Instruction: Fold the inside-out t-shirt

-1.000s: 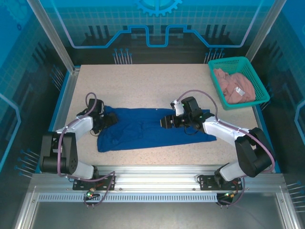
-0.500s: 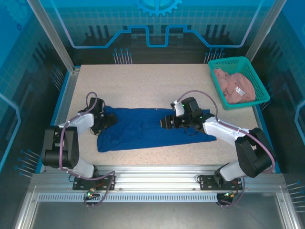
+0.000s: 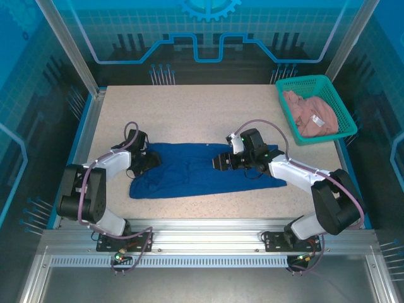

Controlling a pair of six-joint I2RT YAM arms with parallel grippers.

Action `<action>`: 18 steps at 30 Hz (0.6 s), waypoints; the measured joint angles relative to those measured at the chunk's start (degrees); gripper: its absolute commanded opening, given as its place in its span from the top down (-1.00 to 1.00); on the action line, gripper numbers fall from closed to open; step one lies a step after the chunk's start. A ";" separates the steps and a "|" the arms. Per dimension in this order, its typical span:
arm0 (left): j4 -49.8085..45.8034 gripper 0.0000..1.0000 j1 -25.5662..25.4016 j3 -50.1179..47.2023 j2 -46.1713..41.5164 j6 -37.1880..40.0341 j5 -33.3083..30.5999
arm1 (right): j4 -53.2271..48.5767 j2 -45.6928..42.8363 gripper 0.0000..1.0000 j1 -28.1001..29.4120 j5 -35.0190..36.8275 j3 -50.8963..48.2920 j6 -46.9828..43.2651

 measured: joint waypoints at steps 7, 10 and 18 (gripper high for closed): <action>0.15 0.08 -0.87 0.17 0.61 -0.09 -0.24 | 0.02 0.22 -0.47 0.00 0.00 0.00 0.00; 1.36 0.27 -2.27 0.11 0.87 -0.46 2.62 | 0.09 0.50 -0.47 0.00 0.02 0.00 0.00; 5.22 0.74 -4.46 -1.11 1.44 -0.22 8.46 | 0.20 1.03 -0.47 -0.02 0.04 0.00 0.00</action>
